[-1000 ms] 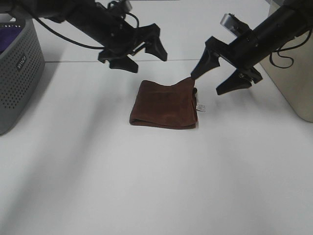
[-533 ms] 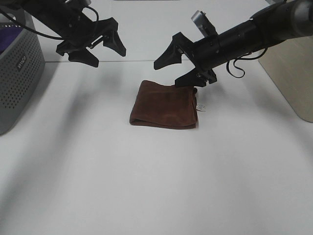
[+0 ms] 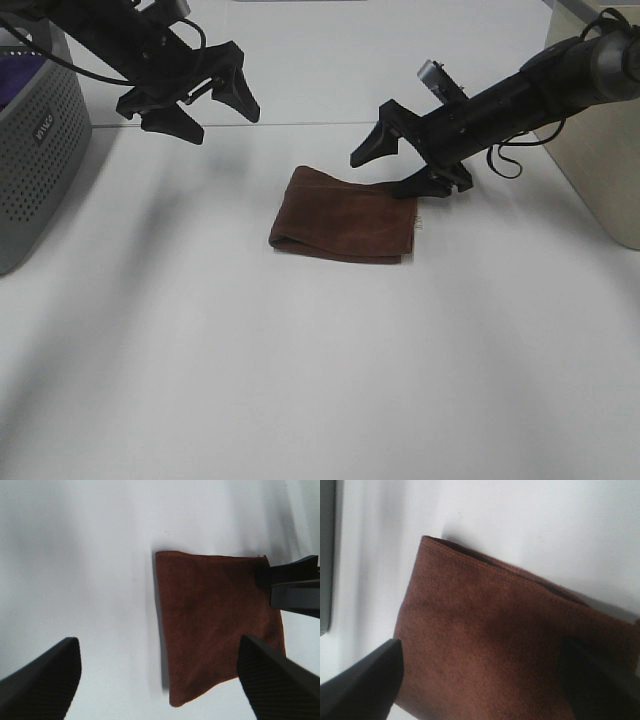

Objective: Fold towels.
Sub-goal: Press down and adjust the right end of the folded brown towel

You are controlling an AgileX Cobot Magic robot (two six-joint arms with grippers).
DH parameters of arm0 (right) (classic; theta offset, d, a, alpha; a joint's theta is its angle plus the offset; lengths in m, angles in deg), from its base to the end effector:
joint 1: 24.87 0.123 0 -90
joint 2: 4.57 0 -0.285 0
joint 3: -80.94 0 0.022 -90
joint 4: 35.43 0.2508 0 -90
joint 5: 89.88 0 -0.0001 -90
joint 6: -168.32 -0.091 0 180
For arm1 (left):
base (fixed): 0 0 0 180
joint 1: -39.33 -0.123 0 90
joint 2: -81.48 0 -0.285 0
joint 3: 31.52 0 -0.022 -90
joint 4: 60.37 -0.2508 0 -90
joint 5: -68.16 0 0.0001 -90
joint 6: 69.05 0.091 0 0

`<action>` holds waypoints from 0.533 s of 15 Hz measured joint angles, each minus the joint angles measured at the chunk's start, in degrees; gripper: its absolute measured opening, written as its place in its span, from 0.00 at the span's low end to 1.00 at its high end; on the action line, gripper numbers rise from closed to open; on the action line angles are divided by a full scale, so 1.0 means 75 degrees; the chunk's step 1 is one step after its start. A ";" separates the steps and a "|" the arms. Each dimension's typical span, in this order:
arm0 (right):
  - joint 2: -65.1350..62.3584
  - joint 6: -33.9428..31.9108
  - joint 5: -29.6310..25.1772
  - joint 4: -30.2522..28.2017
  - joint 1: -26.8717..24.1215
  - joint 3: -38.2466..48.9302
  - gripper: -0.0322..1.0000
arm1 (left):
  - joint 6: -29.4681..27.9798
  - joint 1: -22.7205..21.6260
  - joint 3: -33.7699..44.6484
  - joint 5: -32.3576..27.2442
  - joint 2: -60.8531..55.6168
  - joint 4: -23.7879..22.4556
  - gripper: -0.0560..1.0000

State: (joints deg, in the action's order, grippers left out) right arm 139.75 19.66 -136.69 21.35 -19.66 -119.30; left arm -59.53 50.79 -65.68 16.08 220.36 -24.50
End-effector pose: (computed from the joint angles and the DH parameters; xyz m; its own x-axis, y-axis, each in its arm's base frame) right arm 0.4757 0.0992 0.1019 -0.9537 0.1180 -0.2767 -0.0924 0.7605 0.6428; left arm 0.4837 -0.1410 0.1975 -0.9278 -0.0375 -0.3711 0.1709 0.8416 -0.5124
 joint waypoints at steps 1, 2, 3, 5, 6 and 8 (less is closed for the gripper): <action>-0.0031 -0.0130 -0.0115 -0.0244 -0.0084 0.0000 0.81 | 0.0000 0.0000 0.0000 0.0000 0.0000 0.0000 0.82; -0.0115 -0.0168 -0.0260 -0.0542 -0.0130 0.0000 0.81 | 0.0000 0.0000 0.0000 -0.0008 0.0000 0.0000 0.82; -0.0260 -0.0183 -0.0413 -0.0802 -0.0145 0.0000 0.81 | 0.0000 0.0000 0.0000 -0.0069 0.0000 0.0000 0.82; -0.0733 -0.0191 -0.0848 -0.1039 -0.0145 0.0000 0.81 | 0.0000 0.0000 0.0000 -0.0168 -0.0023 -0.0008 0.82; -0.1092 -0.0191 -0.1207 -0.1047 -0.0145 0.0000 0.81 | 0.0000 0.0000 0.0000 -0.0298 -0.0130 -0.0107 0.82; -0.1795 -0.0474 -0.1940 -0.1306 -0.0138 0.0000 0.81 | 0.0061 0.0000 0.0000 -0.0710 -0.0535 -0.0481 0.82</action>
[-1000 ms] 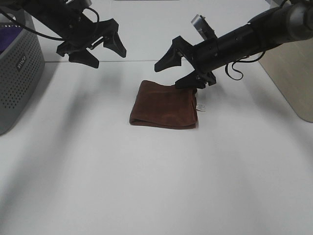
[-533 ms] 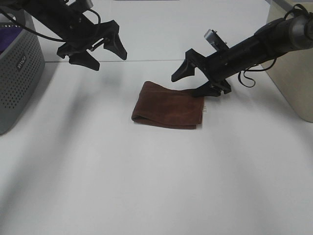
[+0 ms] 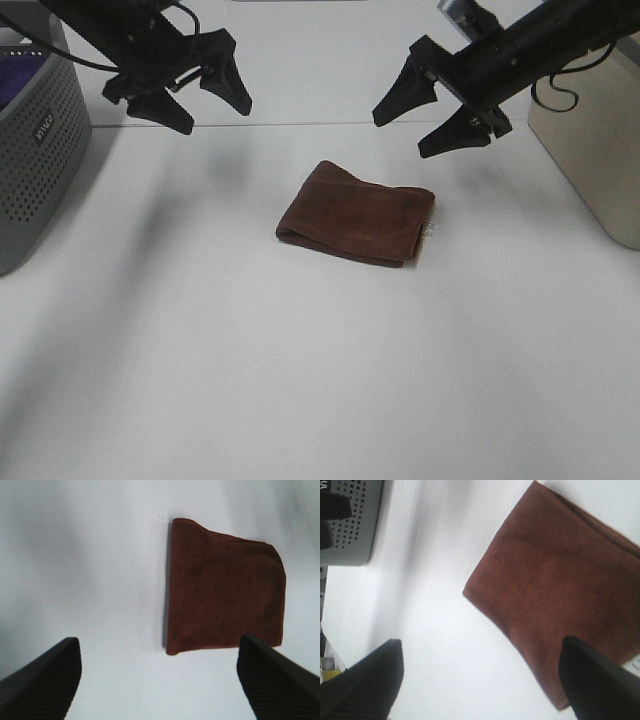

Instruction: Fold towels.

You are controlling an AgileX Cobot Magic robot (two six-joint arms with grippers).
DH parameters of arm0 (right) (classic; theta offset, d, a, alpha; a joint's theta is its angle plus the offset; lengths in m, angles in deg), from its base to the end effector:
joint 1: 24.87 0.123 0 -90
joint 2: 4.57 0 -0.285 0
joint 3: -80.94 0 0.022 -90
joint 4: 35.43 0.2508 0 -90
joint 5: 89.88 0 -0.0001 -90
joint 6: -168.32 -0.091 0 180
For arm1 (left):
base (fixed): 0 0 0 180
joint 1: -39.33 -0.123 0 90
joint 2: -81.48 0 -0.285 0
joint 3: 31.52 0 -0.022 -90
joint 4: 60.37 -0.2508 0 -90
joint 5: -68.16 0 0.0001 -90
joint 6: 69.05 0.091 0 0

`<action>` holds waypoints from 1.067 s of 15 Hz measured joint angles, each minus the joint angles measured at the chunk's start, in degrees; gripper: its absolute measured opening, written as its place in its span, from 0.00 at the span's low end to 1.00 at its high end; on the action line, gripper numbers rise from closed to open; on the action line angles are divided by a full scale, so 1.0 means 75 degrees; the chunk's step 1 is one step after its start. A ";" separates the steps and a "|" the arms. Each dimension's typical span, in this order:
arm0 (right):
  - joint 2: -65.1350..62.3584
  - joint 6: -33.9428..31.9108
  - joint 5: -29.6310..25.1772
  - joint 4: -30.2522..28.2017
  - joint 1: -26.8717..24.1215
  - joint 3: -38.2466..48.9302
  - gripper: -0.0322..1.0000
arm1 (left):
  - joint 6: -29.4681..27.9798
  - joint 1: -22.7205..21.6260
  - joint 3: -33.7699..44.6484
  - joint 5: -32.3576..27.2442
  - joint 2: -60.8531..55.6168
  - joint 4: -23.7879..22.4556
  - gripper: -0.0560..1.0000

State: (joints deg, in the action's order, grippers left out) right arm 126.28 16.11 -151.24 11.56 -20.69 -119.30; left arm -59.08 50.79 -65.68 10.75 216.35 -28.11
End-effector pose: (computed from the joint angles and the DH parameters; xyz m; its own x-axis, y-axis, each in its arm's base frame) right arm 0.4450 0.0911 0.2045 -0.9454 -0.0771 -0.3165 -0.2643 0.7496 0.6069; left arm 0.4698 -0.1370 0.2271 -0.9248 0.0480 -0.3774 0.2345 0.8531 -0.4662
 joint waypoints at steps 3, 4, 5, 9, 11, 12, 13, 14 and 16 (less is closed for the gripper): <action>-0.1047 -0.1283 -0.0550 -0.1727 0.0351 0.0000 0.81 | -0.0107 0.0000 0.0000 -0.1085 -0.1001 -0.1146 0.82; -0.1444 -0.1856 -0.0703 -0.2643 0.0626 0.0000 0.81 | -0.0336 0.0000 0.0000 -0.1421 -0.1390 -0.1597 0.82; -0.1780 -0.2345 -0.0863 -0.3529 0.0955 0.0000 0.81 | -0.0558 0.0000 0.0000 -0.1536 -0.1765 -0.2024 0.82; -0.3117 -0.3568 -0.1024 -0.5340 0.2002 0.0267 0.81 | -0.1215 0.0000 0.1085 -0.1581 -0.4148 -0.3270 0.82; -0.3950 -0.3705 -0.1031 -0.5432 0.2269 0.1108 0.81 | -0.1390 0.0000 0.2574 -0.1589 -0.5730 -0.3522 0.82; -0.4385 -0.3705 -0.1031 -0.5439 0.2315 0.1673 0.81 | -0.1467 0.0000 0.3407 -0.1597 -0.6532 -0.3575 0.82; -0.4897 -0.3705 -0.1047 -0.5462 0.2315 0.2384 0.81 | -0.1528 0.0000 0.4385 -0.1574 -0.7433 -0.3613 0.82; -0.5386 -0.3705 -0.1070 -0.5562 0.2315 0.3086 0.81 | -0.1566 0.0000 0.5271 -0.1429 -0.8212 -0.3629 0.82; -0.6822 -0.3705 -0.1039 -0.5707 0.2315 0.5042 0.81 | -0.1604 0.0000 0.7448 -0.1070 -1.0252 -0.3636 0.82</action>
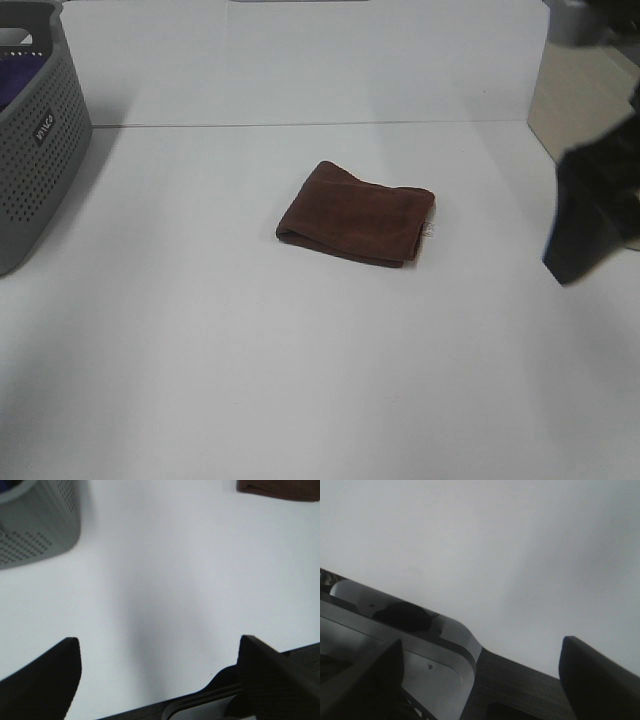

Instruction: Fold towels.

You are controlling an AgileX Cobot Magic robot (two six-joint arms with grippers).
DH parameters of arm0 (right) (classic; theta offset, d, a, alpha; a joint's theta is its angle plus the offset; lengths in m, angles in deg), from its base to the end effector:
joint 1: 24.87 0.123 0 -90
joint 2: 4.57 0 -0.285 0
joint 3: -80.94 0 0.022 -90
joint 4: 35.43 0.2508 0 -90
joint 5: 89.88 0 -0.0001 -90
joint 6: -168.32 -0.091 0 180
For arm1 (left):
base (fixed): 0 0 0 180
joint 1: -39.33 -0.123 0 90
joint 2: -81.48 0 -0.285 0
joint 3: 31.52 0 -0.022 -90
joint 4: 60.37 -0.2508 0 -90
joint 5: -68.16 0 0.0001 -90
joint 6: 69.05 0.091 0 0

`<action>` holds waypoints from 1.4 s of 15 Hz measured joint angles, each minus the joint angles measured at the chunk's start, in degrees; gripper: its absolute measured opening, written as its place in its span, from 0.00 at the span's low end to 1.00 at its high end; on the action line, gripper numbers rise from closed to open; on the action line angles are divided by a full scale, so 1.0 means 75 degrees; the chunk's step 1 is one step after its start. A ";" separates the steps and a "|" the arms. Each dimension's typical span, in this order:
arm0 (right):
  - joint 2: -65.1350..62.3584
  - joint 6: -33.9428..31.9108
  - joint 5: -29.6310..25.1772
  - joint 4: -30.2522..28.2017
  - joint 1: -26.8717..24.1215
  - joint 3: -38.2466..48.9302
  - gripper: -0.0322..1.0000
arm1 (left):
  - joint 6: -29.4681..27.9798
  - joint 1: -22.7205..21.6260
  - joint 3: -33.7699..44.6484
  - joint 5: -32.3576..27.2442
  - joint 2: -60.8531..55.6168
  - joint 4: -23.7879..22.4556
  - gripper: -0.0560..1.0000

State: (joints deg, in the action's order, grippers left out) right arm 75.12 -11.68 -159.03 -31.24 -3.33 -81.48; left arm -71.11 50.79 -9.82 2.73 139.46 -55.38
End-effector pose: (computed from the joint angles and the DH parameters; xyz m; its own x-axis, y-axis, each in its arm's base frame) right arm 0.2041 0.0872 0.3052 -0.9136 -0.3327 -0.2339 -0.3576 0.9311 0.0725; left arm 0.1393 -0.0356 0.3568 -0.8185 0.0925 -0.5670 0.1839 0.9772 -0.1060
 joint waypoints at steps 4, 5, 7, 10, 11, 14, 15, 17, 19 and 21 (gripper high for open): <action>-0.2322 0.0000 0.0795 -0.0267 0.0000 0.2567 0.81 | 0.0069 0.0000 0.2529 0.0092 -0.2956 0.0000 0.82; -0.2956 0.0000 0.0978 -0.0367 0.0000 0.3063 0.81 | 0.0092 0.0000 0.2926 0.0092 -0.3560 0.0000 0.82; -0.4163 0.0053 0.1154 -0.0558 0.0000 0.3713 0.80 | 0.0191 0.0000 0.3277 0.0138 -0.4584 0.0000 0.82; -0.5516 0.0260 0.1192 -0.0558 0.0000 0.4034 0.80 | 0.0649 0.0000 0.3422 0.0443 -0.5279 0.0038 0.82; -0.6020 0.0328 0.1184 -0.0558 0.0000 0.4049 0.80 | 0.0825 0.0000 0.3507 0.0519 -0.5393 0.0168 0.82; -0.7364 0.0749 0.1176 -0.0252 0.0000 0.4072 0.79 | 0.1176 0.0000 0.3575 0.0642 -0.5409 0.0428 0.82; -0.7540 0.0802 0.1176 -0.0237 0.0000 0.4072 0.78 | 0.1215 0.0000 0.3575 0.0642 -0.5409 0.0428 0.82; -0.7617 0.0825 0.1169 -0.0183 0.0000 0.4072 0.77 | 0.1291 0.0000 0.3575 0.0642 -0.5409 0.0428 0.82; -0.7639 0.0833 0.1169 -0.0168 0.0000 0.4072 0.77 | 0.1360 0.0000 0.3575 0.0642 -0.5409 0.0435 0.82; -0.7639 0.0833 0.1169 -0.0160 0.0000 0.4072 0.77 | 0.1413 0.0000 0.3575 0.0642 -0.5409 0.0466 0.82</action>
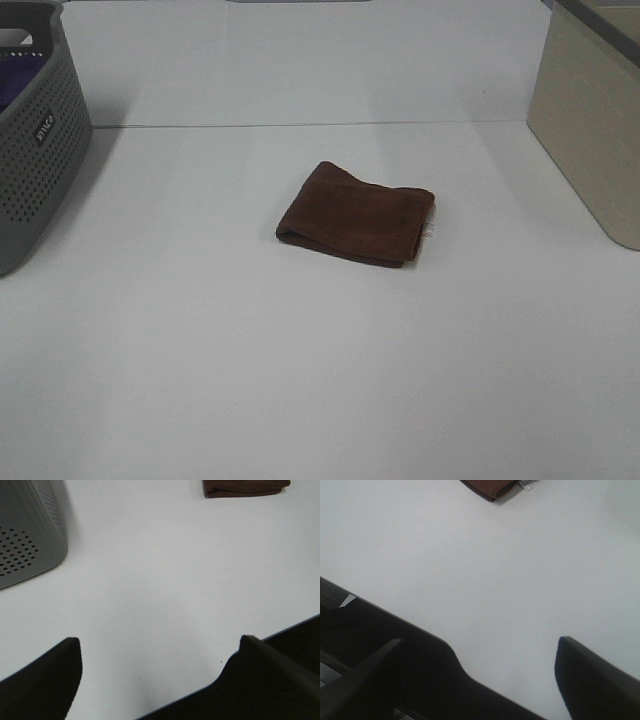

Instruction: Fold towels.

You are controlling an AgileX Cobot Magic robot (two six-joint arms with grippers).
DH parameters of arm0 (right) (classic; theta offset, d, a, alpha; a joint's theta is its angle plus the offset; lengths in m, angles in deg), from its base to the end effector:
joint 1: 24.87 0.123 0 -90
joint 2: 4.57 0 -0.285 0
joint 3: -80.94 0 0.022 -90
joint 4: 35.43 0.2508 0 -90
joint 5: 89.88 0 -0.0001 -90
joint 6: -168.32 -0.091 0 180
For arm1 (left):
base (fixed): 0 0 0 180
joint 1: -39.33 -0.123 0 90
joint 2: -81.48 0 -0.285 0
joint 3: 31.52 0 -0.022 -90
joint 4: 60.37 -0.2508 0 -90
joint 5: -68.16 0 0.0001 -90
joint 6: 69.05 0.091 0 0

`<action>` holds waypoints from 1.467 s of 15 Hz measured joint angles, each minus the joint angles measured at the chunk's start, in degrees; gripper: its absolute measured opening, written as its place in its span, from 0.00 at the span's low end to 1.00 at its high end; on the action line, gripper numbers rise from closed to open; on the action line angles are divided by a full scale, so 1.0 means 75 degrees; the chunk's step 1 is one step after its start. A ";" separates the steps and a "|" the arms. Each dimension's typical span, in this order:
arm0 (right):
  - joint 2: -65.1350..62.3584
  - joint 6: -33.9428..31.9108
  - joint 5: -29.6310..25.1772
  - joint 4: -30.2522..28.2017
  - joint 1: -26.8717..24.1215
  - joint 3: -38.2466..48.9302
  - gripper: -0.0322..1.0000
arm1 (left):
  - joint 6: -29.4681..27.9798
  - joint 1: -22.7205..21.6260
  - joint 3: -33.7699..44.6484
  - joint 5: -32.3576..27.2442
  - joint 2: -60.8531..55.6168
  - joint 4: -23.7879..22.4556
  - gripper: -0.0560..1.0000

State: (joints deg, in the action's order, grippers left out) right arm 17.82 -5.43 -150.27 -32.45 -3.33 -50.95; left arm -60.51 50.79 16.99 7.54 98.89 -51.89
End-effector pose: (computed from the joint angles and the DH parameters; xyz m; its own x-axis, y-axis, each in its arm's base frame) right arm 0.0303 0.0164 0.2765 -0.5732 -0.3157 -0.7562 -0.4479 0.8935 -0.0335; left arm 0.0180 -0.0156 0.2772 -0.5554 0.1895 -0.8097 0.3418 0.9397 -0.0146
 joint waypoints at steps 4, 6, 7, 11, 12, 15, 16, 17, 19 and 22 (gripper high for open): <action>0.0000 0.0000 0.0000 0.0008 0.0000 0.0000 0.77 | 0.0015 0.0000 0.0000 0.0000 0.0000 0.0000 0.82; 0.0000 0.0000 0.0000 0.0008 0.0000 0.0000 0.77 | 0.0023 0.0000 0.0000 0.0000 0.0000 0.0008 0.82; 0.0000 0.0000 0.0000 0.0008 -0.0008 0.0000 0.77 | 0.0023 -0.0023 0.0000 0.0000 0.0000 0.0015 0.82; -0.0031 0.0000 0.0000 0.0031 -0.1192 0.0000 0.77 | 0.0023 -0.0863 0.0000 0.0000 -0.0038 0.0015 0.82; -0.0138 0.0000 0.0000 0.0031 -0.1650 0.0000 0.77 | 0.0023 -0.0940 0.0000 0.0008 -0.0076 0.0015 0.82; -0.0955 0.0000 0.0008 0.0038 -0.2727 0.0008 0.77 | 0.0023 -0.1253 0.0000 0.0023 -0.0619 0.0015 0.82; -0.1276 0.0000 0.0008 0.0046 -0.2903 0.0008 0.77 | 0.0023 -0.1291 0.0000 0.0023 -0.0840 0.0015 0.82; -0.1536 0.0000 0.0008 0.0053 -0.2972 0.0008 0.77 | 0.0023 -0.1299 0.0000 0.0023 -0.1039 0.0015 0.82; -0.1948 0.0000 0.0008 0.0099 -0.2972 0.0008 0.77 | 0.0023 -0.1299 0.0000 0.0023 -0.1314 0.0015 0.82; -0.1994 0.0000 0.0008 0.0099 -0.2972 0.0015 0.77 | 0.0023 -0.1299 0.0000 0.0023 -0.1322 0.0015 0.82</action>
State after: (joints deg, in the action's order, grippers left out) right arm 2.87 -5.43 -150.21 -31.70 -25.62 -50.83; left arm -60.34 41.05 16.99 7.71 88.98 -51.77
